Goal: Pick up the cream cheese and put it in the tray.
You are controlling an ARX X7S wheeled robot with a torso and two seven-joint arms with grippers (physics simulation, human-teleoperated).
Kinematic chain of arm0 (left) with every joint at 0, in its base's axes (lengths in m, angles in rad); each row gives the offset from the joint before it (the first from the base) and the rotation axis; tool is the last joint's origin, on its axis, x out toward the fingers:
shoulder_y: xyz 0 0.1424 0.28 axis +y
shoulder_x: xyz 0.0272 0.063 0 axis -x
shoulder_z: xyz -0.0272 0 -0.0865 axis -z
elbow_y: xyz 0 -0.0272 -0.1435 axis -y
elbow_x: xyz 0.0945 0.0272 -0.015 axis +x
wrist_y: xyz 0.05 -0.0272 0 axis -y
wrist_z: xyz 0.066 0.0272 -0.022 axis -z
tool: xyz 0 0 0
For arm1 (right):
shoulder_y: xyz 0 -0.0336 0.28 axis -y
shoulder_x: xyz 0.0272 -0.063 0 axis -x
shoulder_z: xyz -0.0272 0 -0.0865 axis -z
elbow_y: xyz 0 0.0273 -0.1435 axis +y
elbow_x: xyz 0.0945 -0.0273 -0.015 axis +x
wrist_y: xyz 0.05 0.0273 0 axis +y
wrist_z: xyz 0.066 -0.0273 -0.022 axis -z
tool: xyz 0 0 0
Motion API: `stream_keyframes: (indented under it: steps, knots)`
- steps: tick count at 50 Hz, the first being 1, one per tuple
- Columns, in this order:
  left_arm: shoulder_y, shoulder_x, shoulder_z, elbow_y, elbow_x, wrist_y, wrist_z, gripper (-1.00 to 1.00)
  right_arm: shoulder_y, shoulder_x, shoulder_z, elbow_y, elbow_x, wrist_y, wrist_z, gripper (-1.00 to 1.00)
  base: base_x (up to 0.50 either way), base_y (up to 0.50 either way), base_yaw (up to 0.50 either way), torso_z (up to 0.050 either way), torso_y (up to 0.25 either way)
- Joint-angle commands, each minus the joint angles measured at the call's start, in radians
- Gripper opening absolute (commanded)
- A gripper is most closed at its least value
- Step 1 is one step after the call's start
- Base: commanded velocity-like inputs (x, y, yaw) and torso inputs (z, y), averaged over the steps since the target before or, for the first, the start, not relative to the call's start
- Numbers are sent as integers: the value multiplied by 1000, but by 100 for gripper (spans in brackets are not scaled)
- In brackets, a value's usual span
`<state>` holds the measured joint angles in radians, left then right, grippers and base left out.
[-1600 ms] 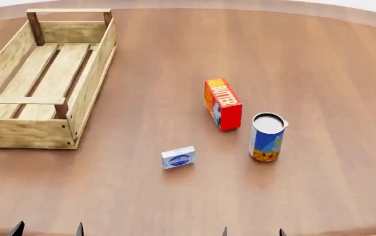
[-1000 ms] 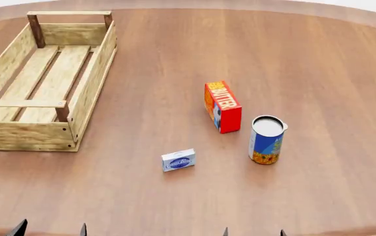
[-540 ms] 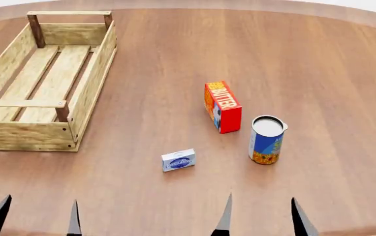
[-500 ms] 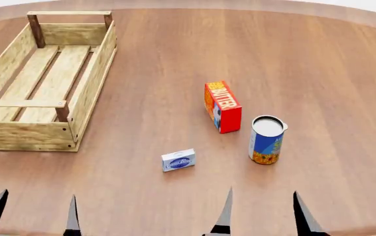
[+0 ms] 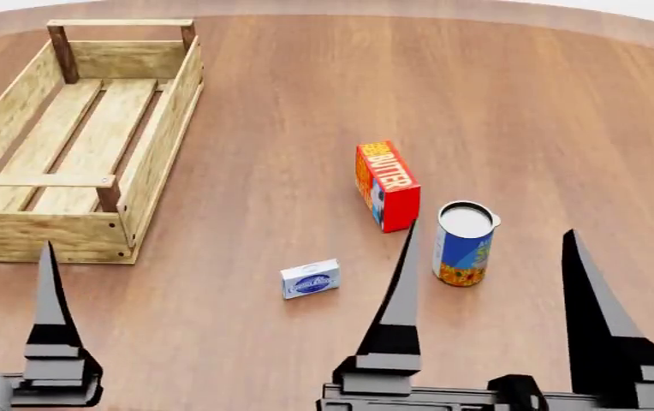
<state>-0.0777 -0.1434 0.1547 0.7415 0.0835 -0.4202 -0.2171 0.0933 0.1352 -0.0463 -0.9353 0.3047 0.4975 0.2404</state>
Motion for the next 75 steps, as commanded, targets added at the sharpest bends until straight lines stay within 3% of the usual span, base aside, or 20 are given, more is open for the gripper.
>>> stream_keyframes:
  steps: [1,10,14,18,55,58,59,63,75]
  knots:
    - [-2,13,-46,162,22,-96,-25,100,79,0,34,-108,43,91,39,100,0,0,0,0,0]
    - [32,42,-116,305,47,-166,-34,100,131,400,-148,-111,276,-144,477,100,0,0,0,0,0]
    - [33,85,-128,304,92,-158,19,100,163,489,-225,-109,294,-205,575,100,0,0,0,0,0]
    - [54,82,-133,300,72,-103,29,100,166,495,-246,-93,289,-229,577,100,0,0,0,27,0]
    - [48,96,-153,304,50,-102,42,100,183,526,-292,-82,290,-265,605,100,0,0,0,50,0]
    - [42,103,-156,300,57,-116,36,100,185,529,-294,-83,291,-267,610,100,0,0,0,50,0]
    - [25,111,-153,304,78,-183,35,100,186,530,-296,-83,291,-266,611,100,0,0,0,50,0]
    - [58,86,-156,296,18,-82,55,100,189,533,-298,-81,294,-268,616,100,0,0,0,0,0]
    - [51,78,-153,295,12,-96,25,100,192,541,-308,-78,296,-278,628,100,0,0,0,0,-229]
